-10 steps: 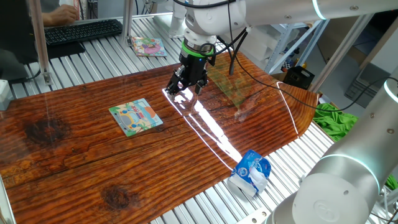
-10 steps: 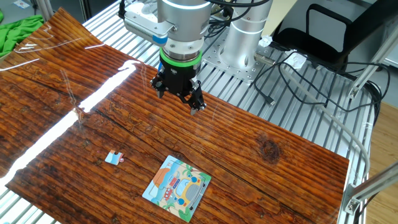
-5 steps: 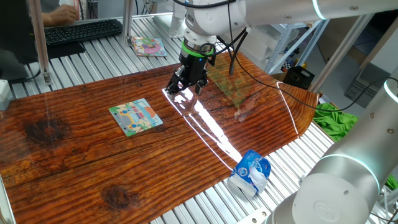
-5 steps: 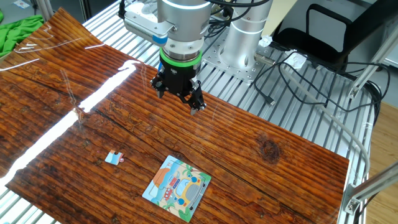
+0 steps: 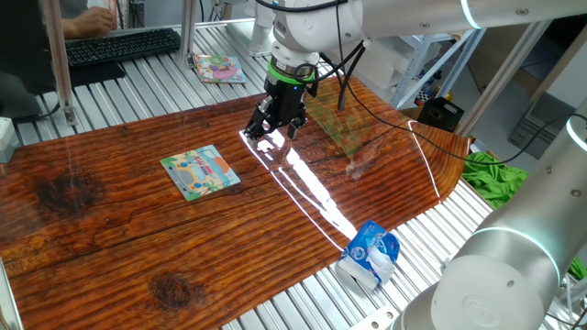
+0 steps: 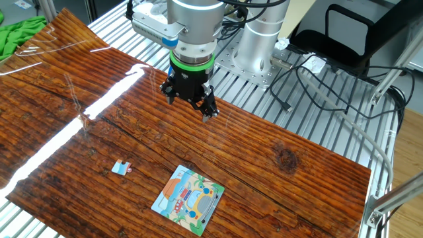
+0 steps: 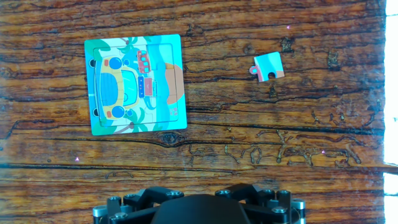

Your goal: Assemble one piece of a puzzle

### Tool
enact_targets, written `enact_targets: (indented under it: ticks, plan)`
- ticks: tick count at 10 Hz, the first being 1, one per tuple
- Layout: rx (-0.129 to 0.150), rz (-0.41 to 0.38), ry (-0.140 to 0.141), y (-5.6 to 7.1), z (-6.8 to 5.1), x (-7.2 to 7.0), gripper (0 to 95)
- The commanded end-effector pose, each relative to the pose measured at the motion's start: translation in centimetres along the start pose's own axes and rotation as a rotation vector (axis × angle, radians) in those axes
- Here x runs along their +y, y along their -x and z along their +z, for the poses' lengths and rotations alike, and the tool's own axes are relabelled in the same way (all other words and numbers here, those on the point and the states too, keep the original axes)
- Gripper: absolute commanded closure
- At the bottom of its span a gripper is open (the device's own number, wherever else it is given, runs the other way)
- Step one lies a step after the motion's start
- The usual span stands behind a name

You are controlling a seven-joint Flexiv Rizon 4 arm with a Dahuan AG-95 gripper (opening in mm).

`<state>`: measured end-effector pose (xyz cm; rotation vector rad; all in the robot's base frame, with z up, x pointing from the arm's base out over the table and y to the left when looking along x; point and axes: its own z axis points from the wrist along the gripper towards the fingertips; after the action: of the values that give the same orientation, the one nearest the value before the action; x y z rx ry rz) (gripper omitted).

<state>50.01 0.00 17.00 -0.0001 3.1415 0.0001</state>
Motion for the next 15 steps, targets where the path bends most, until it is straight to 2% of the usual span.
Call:
enact_targets:
  ticks: [1,15]
  plan:
    - [0.015,-0.007,0.043,-0.01,0.00,0.00,95.0]
    - [0.029,0.005,0.046,-0.01,-0.01,0.00,95.0]
